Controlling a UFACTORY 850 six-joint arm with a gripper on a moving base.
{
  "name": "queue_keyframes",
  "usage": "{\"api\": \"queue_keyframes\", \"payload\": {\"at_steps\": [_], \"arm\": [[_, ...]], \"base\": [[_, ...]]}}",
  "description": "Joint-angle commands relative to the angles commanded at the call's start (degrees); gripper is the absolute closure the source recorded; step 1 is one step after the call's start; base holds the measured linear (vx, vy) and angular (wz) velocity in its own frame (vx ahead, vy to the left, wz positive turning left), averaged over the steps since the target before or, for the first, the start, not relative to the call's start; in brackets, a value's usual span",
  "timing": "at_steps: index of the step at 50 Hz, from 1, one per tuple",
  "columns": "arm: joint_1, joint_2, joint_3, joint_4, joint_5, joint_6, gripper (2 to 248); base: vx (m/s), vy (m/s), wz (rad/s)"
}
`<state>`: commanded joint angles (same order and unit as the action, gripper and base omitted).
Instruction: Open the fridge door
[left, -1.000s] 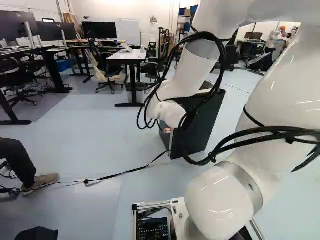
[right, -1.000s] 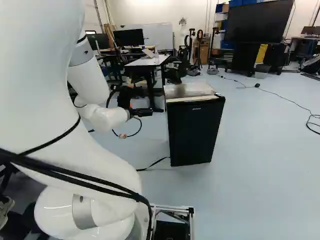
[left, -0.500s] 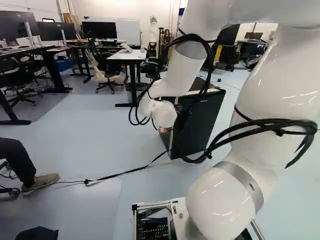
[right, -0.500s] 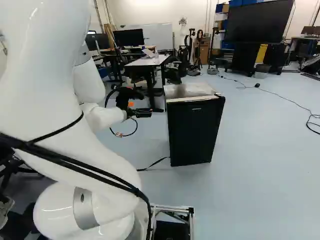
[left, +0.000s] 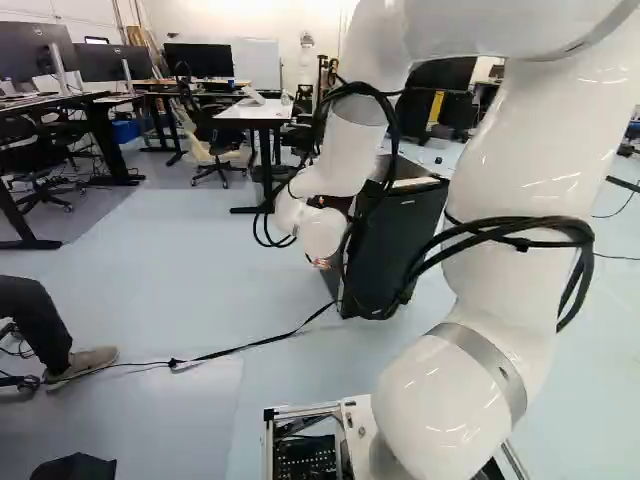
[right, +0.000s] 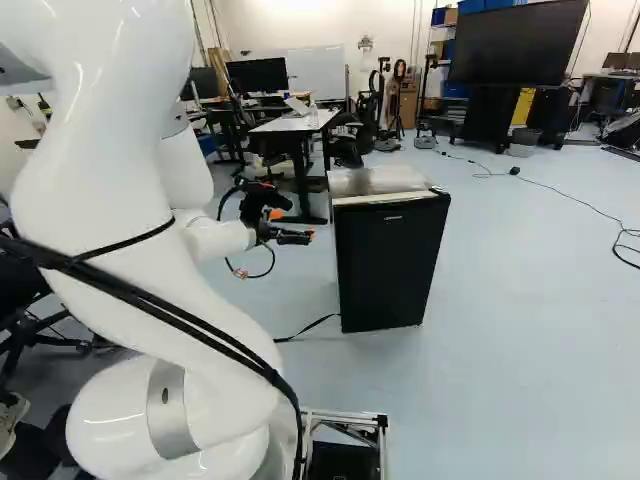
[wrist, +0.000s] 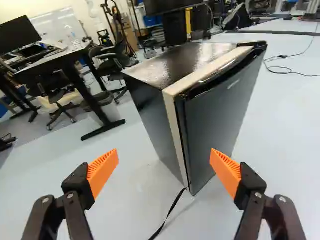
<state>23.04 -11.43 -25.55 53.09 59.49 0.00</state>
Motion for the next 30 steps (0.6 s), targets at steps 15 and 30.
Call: {"api": "queue_keyframes", "payload": {"at_steps": [15, 30], "arm": [[-0.36, -4.31, -2.14, 6.16, 2.06, 0.00, 3], [-0.94, -9.14, -5.13, 9.30, 2.81, 0.00, 3]], "base": [[0.000, 0.000, 0.000], [0.000, 0.000, 0.000]]}}
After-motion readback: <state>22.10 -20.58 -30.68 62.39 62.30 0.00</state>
